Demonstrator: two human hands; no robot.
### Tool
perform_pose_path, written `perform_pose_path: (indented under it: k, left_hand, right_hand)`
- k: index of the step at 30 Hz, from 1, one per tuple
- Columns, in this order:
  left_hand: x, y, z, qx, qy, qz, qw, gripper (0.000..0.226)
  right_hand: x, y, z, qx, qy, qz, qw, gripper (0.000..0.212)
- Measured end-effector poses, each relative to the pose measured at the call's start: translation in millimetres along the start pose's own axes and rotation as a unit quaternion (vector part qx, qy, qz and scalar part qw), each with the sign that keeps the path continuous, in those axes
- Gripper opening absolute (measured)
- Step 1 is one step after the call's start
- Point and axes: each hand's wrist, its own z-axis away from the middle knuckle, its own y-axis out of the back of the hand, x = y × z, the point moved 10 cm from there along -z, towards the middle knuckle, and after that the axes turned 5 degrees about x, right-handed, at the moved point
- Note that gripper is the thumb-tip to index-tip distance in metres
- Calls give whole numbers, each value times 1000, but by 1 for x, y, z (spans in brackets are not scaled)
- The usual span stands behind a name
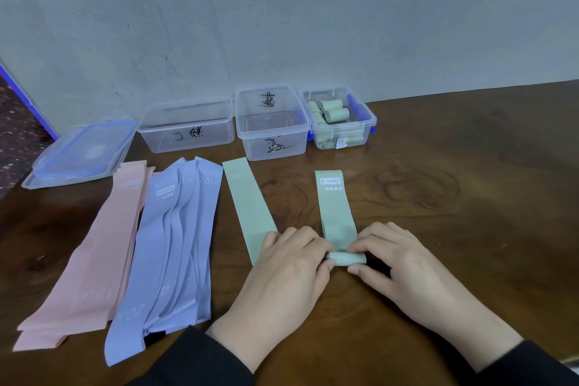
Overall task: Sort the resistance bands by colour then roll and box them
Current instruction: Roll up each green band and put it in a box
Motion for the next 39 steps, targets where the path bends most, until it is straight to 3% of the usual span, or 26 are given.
perform_pose_path:
  k: [4,8,13,21,25,32,39]
  left_hand:
    - [-2,-1,0,-8,7,6,1000,35]
    - [-1,0,-1,-5,-4,5,1000,27]
    - [-1,0,-1,-1,-3,-4,1000,38]
    - [-3,1,-1,-5,1,9,1000,28]
    - [-3,0,1,2,5,4,1000,34]
    - [-4,0,0,-1,4,5,1000,32]
    - [-5,0,0,6,9,4,1000,43]
  right_hand:
    - [0,-2,0,3,1,10,1000,36]
    - [0,-2,0,0,2,11,1000,41]
    - [-1,-1,1,-11,2,4,1000,27]
    - [-1,-2,0,-8,-1,4,1000,38]
    - [-1,-1,1,-10,-2,-7,1000,24]
    - [0,-3,0,-7,-2,-1,1000,40]
    - [1,-2,1,-10,-10,-4,1000,36]
